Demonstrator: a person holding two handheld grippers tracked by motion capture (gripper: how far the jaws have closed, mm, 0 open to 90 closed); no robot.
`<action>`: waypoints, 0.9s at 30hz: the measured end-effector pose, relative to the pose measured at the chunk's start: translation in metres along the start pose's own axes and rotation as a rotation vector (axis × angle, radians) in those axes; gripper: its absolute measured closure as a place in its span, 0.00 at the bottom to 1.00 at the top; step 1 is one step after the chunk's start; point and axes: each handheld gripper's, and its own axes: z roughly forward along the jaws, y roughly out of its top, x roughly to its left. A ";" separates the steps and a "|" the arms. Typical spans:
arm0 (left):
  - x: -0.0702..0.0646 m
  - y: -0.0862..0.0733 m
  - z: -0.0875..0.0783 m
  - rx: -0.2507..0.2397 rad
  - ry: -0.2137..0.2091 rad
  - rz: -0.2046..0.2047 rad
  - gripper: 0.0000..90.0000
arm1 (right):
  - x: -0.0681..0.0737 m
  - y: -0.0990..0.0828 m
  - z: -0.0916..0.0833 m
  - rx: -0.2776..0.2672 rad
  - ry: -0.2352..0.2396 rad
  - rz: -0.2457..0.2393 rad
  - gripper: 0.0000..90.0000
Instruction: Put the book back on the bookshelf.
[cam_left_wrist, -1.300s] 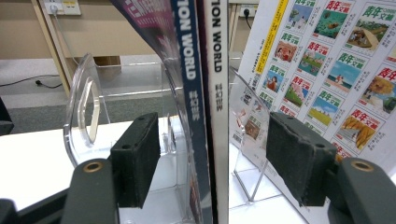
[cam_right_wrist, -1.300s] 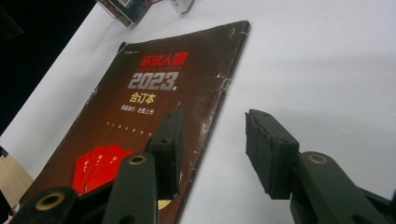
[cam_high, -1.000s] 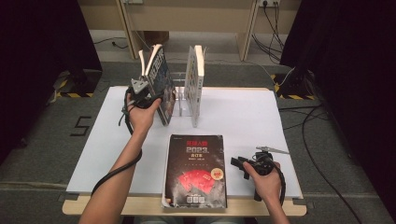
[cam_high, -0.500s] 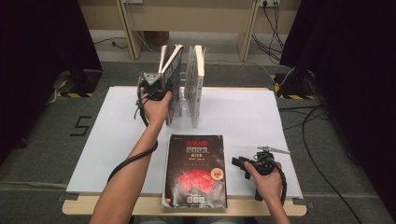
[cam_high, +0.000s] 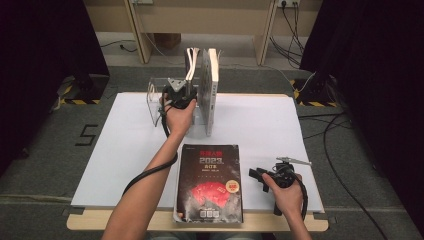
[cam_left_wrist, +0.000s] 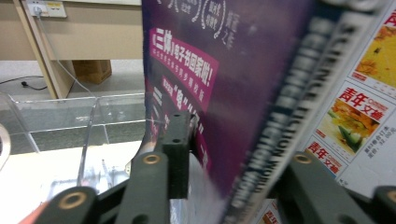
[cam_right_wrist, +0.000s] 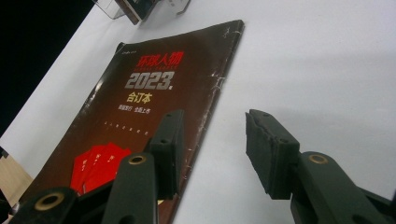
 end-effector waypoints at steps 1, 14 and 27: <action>-0.001 -0.001 0.000 -0.003 -0.002 0.005 0.67 | 0.000 0.000 0.000 0.000 0.000 0.000 0.64; -0.001 -0.005 -0.006 -0.014 -0.055 0.037 0.55 | 0.000 0.000 0.000 0.000 0.000 -0.003 0.64; 0.005 -0.010 -0.013 -0.014 -0.062 0.037 0.47 | 0.001 0.000 0.001 -0.002 -0.002 -0.015 0.64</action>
